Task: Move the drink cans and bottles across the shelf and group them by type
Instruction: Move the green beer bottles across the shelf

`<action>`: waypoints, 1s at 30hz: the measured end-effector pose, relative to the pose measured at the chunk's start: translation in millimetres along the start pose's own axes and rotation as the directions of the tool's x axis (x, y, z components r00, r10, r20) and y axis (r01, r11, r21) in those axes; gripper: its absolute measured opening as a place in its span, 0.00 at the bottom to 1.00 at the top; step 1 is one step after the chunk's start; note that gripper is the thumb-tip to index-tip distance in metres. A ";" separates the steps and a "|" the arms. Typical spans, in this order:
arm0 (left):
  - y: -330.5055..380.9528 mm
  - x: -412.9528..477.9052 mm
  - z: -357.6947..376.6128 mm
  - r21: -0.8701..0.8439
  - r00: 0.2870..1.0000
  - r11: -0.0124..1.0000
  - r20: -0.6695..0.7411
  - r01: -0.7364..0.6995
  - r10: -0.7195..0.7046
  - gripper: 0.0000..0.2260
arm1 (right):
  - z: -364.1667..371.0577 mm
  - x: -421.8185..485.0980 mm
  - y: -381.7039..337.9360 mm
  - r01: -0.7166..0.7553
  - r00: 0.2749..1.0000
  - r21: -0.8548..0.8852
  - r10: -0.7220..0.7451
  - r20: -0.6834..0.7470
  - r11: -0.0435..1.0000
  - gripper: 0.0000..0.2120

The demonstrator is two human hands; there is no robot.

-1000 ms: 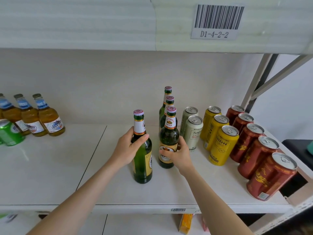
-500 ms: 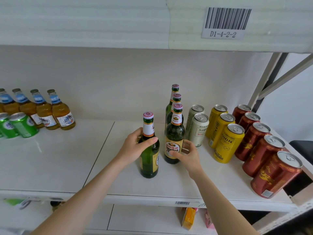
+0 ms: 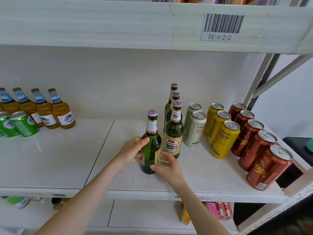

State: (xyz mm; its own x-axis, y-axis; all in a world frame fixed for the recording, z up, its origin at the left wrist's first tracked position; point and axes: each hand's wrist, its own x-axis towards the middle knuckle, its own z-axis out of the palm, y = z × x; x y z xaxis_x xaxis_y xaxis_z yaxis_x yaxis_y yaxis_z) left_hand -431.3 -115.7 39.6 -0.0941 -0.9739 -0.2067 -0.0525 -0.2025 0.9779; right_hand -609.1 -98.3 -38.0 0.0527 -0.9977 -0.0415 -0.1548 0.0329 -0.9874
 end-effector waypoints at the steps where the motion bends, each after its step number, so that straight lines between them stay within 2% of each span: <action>1: 0.2 -0.1 0.5 0.007 1.000 1.000 0.000 -0.002 0.002 0.35 | 3.9 0.2 -2.3 0.001 1.000 0.021 -0.001 0.015 1.000 0.27; 5: -5.0 -2.5 2.4 0.020 1.000 1.000 0.000 -0.014 0.014 0.32 | 6.8 -1.9 -3.7 -0.014 1.000 0.078 0.012 0.014 0.997 0.25; 10: -10.2 -8.0 14.9 0.023 0.999 0.999 0.037 -0.026 0.025 0.27 | -5.2 -13.1 2.6 0.008 1.000 0.045 -0.008 -0.012 0.999 0.24; 20: -9.4 -11.6 57.3 0.072 0.994 0.997 0.109 -0.033 0.025 0.29 | -46.2 -28.9 9.1 0.018 0.997 0.032 -0.015 -0.078 0.999 0.23; 24: -8.8 -5.0 62.5 0.064 0.995 0.998 0.098 -0.023 0.017 0.31 | -53.2 -24.9 8.6 -0.008 0.997 0.040 0.011 -0.077 0.999 0.22; 30: -13.3 8.2 67.5 0.031 0.998 0.999 0.070 -0.010 0.008 0.28 | -59.4 -16.1 9.1 -0.028 0.996 0.074 0.034 -0.079 0.997 0.22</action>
State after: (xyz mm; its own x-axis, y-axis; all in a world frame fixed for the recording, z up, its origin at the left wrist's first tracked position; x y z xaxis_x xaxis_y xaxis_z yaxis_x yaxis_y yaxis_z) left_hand -498.5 -114.0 22.7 -0.1638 -0.9659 -0.2007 -0.0822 -0.1893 0.9785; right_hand -670.0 -85.5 -37.3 -0.0309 -0.9976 -0.0628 -0.0825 0.0651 -0.9945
